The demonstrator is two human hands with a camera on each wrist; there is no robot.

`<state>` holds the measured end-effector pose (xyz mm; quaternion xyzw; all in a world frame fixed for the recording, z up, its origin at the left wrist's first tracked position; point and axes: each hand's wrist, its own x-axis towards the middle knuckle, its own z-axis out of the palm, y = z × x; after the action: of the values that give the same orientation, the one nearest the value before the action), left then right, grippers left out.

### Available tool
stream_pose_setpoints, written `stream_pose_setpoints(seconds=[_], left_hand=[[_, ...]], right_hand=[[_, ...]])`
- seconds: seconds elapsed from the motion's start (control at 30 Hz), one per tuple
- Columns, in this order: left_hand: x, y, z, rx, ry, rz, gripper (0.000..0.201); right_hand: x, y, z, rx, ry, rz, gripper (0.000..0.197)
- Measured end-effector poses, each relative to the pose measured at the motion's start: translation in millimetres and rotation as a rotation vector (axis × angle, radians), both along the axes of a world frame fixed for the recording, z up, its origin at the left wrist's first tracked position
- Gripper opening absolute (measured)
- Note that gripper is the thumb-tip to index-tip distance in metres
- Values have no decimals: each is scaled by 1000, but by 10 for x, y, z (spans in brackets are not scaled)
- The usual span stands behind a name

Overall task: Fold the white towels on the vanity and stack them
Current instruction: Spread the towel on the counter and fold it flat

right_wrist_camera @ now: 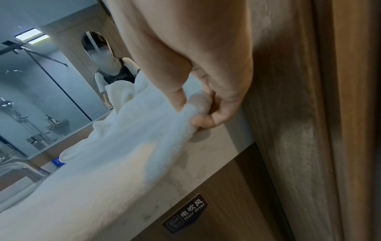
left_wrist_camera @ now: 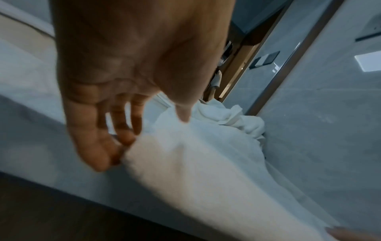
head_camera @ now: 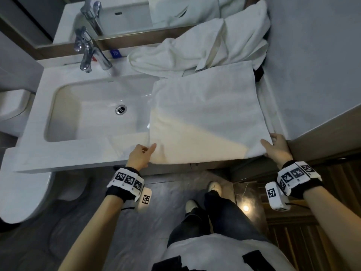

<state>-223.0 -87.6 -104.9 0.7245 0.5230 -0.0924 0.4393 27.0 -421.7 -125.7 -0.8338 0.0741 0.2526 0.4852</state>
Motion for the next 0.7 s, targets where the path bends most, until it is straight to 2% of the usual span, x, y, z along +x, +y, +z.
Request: stream_pose_setpoints(seconds=[0.07,0.17,0.3,0.37,0.47,0.57,0.67,0.7], left_hand=[[46,-112,-37,-25,-24,53,47],[70,-178,-73,41,-86,152,45],[-27,-61,21,-85,-224,236,24],[-119,15,100,-181,-300,135,22],[-241,69,226,-266,-336,-54,20],[-363,113,262,-295,-363,-180,40],[-472,148,254,-318,-429,-291,70],[-484,154,247,-279,-429,-312,71]], right_hand=[[-12,0,5,-21,-27,6,47],[-55,-39,32,3,-72,19,44],[-106,-127,143,41,-146,104,36],[-127,-170,204,-2,-158,229,38],[-179,-266,279,-24,-83,401,48],[-252,-349,374,-56,-85,564,44],[-269,-385,468,-54,-163,589,33],[-263,-384,496,-42,-186,580,29]])
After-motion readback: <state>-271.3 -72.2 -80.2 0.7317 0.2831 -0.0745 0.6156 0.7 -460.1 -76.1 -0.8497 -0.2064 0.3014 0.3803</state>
